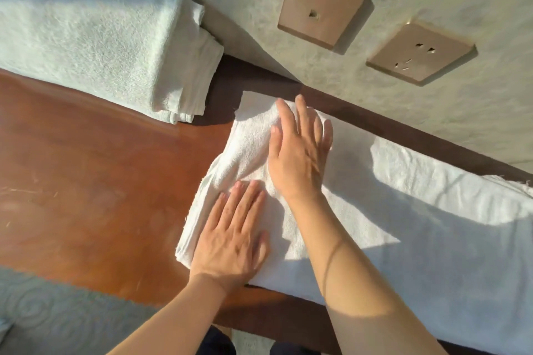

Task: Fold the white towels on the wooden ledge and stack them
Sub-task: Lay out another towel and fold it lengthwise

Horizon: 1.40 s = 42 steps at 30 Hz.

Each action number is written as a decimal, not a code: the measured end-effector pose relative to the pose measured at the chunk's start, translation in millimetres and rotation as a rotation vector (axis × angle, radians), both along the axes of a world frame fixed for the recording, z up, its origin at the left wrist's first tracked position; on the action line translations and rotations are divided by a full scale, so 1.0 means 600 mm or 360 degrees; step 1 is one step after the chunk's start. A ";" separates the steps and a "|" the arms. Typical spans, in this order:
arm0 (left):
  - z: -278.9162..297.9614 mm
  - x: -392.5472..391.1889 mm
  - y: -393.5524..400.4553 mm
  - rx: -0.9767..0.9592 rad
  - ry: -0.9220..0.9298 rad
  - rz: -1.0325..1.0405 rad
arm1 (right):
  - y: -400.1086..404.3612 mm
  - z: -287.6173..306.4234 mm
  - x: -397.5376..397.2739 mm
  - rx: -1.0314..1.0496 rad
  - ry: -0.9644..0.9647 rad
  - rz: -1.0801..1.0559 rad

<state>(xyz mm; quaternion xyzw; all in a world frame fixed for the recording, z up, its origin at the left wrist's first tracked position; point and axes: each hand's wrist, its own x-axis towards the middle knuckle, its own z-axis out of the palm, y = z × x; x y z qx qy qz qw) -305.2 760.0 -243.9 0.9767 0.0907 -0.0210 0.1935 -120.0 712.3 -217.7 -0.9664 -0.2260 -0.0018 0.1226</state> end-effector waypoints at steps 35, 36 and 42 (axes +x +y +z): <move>0.004 -0.004 0.002 0.0009 0.0083 0.0015 | 0.069 0.060 0.097 0.0523 0.0284 0.0373; 0.003 -0.004 0.003 0.0013 0.0082 0.0015 | 0.072 0.057 0.098 0.0482 0.0070 0.0323; -0.001 -0.004 0.001 0.0000 0.0087 0.0003 | -0.031 0.008 -0.035 0.0155 -0.0054 -0.0010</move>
